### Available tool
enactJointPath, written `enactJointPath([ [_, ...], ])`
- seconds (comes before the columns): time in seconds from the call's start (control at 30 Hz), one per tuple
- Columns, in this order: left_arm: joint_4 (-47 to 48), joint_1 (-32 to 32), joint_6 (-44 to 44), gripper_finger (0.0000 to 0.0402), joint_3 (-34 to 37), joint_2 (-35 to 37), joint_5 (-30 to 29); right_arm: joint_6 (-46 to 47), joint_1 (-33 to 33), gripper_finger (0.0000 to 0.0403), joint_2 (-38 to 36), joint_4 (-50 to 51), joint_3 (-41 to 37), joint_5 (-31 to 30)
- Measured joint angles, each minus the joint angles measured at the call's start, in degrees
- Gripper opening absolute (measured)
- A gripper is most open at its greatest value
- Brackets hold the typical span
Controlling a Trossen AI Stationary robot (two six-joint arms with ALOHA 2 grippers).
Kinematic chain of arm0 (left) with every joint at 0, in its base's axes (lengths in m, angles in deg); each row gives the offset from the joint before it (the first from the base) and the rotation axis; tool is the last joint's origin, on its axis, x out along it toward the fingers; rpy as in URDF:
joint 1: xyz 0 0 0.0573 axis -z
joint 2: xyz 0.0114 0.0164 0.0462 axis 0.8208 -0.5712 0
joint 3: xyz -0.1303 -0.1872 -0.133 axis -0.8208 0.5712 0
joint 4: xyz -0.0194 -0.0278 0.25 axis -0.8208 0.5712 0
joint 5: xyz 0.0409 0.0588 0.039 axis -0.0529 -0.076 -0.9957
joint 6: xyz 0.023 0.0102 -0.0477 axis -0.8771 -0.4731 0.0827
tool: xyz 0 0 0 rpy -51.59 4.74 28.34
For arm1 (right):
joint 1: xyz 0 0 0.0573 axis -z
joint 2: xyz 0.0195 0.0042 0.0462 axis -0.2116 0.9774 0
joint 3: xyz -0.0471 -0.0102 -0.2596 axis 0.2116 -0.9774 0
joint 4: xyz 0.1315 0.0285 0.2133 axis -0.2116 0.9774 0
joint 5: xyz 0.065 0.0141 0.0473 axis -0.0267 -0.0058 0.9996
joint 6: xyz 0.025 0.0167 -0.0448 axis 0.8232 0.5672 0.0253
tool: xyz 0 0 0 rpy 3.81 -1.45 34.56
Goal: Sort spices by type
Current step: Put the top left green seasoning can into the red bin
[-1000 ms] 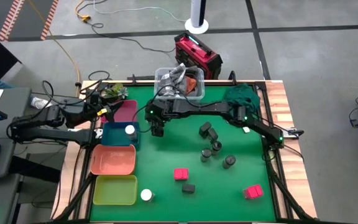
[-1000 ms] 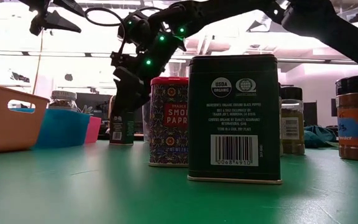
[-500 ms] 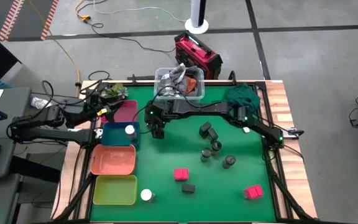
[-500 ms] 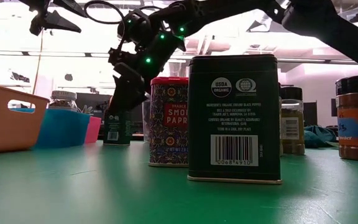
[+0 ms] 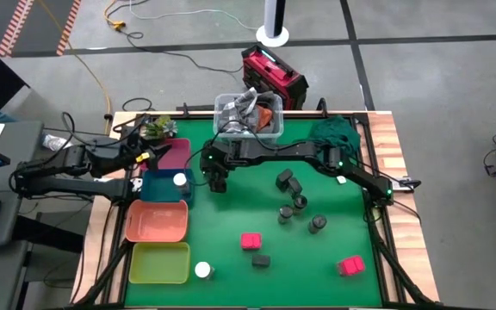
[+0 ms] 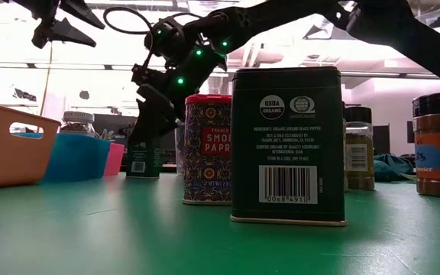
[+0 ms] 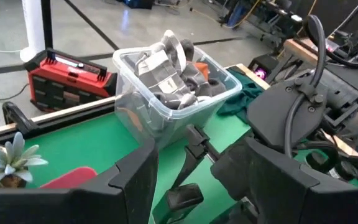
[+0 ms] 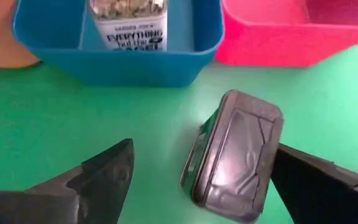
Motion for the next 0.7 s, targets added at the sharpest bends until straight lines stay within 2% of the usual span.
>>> enactJointPath([
  [0.33,0.4,0.0,-0.4,0.0219,0.0,-1.9,7.8,0.0,0.1,0.0299,0.0,-1.2,0.0,0.0],
  [0.6,0.9,0.0,-0.7,0.0219,0.0,-5.9,9.5,-0.1,0.1,0.0267,0.0,-0.7,0.0,0.0],
  [0.7,1.1,0.0,-0.5,0.0219,0.0,-6.8,12.1,-0.2,0.1,0.0254,0.0,-0.1,0.0,0.0],
])
